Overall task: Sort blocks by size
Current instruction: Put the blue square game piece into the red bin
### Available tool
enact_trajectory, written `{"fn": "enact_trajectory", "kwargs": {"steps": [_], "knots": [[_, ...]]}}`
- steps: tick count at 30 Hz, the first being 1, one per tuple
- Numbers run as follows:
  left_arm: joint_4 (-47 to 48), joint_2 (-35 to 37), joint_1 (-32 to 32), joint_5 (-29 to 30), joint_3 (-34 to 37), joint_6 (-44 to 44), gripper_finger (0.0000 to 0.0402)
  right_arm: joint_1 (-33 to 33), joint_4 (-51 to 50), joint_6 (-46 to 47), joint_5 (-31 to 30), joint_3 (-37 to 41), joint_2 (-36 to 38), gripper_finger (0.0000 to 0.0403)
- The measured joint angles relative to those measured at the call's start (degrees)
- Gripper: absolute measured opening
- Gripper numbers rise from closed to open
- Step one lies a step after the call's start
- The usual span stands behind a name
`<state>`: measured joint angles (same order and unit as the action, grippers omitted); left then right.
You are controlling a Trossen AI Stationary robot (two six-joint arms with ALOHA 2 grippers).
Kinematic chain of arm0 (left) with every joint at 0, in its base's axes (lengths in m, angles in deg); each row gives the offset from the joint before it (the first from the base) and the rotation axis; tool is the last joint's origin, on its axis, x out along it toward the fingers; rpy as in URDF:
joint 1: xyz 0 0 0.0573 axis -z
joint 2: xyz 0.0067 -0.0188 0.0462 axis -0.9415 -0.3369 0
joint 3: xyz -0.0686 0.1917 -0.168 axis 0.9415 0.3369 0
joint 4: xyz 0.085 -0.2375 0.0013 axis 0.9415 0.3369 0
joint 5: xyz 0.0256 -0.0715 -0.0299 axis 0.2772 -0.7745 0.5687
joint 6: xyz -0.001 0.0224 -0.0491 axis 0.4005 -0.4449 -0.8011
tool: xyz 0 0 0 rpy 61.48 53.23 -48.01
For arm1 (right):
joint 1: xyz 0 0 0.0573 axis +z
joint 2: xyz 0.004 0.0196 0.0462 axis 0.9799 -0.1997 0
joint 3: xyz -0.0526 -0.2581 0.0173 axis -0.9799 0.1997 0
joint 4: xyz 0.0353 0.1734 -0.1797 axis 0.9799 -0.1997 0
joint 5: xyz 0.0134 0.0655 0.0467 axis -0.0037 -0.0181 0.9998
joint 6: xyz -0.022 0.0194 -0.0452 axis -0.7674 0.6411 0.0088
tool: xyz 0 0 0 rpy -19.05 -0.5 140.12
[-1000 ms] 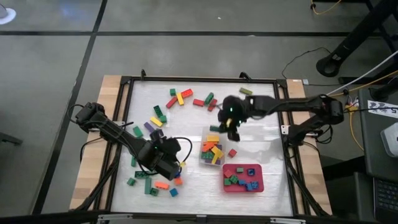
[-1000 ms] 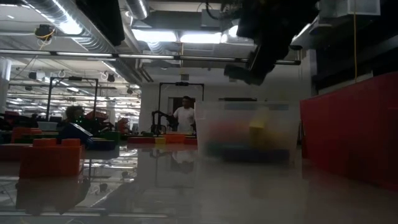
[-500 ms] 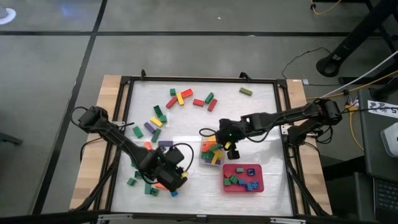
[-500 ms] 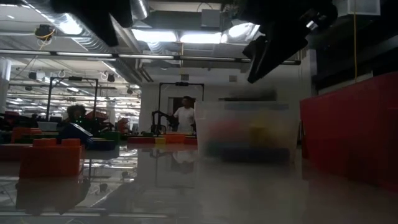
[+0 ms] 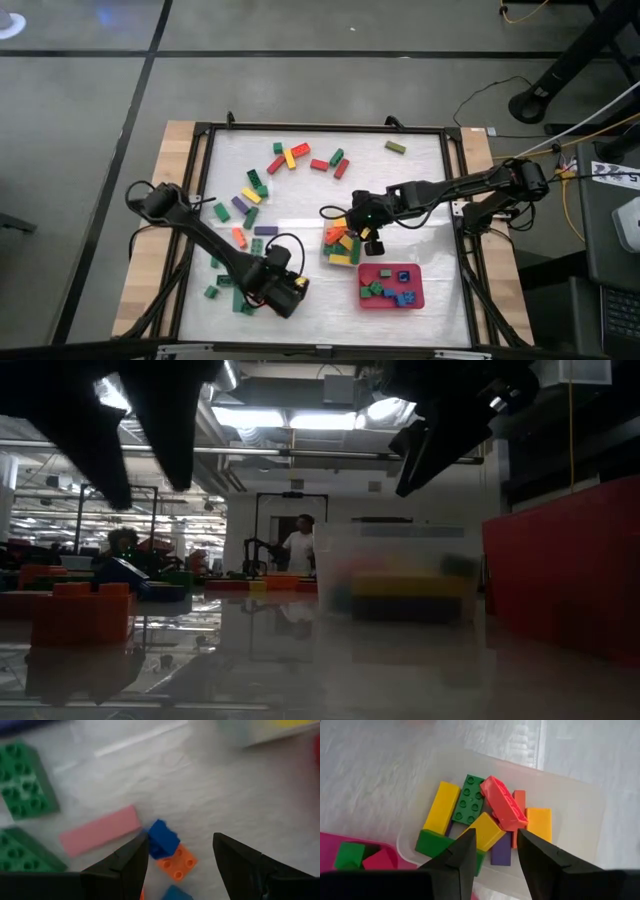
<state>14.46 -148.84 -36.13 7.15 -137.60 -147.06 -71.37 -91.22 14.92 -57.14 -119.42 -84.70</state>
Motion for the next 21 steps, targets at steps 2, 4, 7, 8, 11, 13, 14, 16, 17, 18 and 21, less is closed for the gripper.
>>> {"fn": "enact_trajectory", "kwargs": {"steps": [2,4,7,8,11,13,14,16,17,18,21], "knots": [[-0.03,-0.95,-0.05,-1.95,0.00,-2.17,0.0208,0.00,-0.06,0.00,0.00,0.00,0.00,0.0142],[-0.02,-1.90,-0.05,-3.52,0.00,-3.62,0.0208,0.00,0.03,-0.02,0.00,0.02,0.00,0.0143],[-0.34,-3.23,-0.05,-4.49,0.00,-5.40,0.0208,0.00,0.00,-0.04,0.00,0.00,0.00,0.0143],[-0.32,-3.63,-0.05,-4.87,0.00,-5.93,0.0208,0.00,0.02,-0.04,0.00,0.02,0.00,0.0143],[-0.36,-4.46,-0.07,-5.19,0.00,-7.78,0.0208,0.00,0.01,-0.06,0.00,0.00,0.00,0.0143],[-0.43,-4.81,-0.12,-5.16,0.00,-8.80,0.0208,0.00,0.03,-0.07,0.00,0.01,0.00,0.0143],[-0.42,-5.09,-0.13,-5.14,0.00,-8.84,0.0208,0.00,0.02,-0.07,0.00,0.00,0.00,0.0143],[-0.59,-5.81,-0.29,-5.14,0.00,-8.98,0.0208,0.00,0.03,-0.07,0.00,0.00,0.00,0.0143],[-0.73,-6.29,-0.39,-5.14,0.00,-8.98,0.0208,0.00,0.01,-0.07,0.00,0.00,0.00,0.0143],[-1.08,-6.82,-0.51,-5.14,0.00,-8.98,0.0208,0.00,-0.02,-0.07,0.00,0.01,0.00,0.0143],[-2.43,-8.33,-1.14,-5.17,0.00,-8.57,0.0208,0.00,-0.03,-0.07,0.00,0.00,0.00,0.0143]]}}
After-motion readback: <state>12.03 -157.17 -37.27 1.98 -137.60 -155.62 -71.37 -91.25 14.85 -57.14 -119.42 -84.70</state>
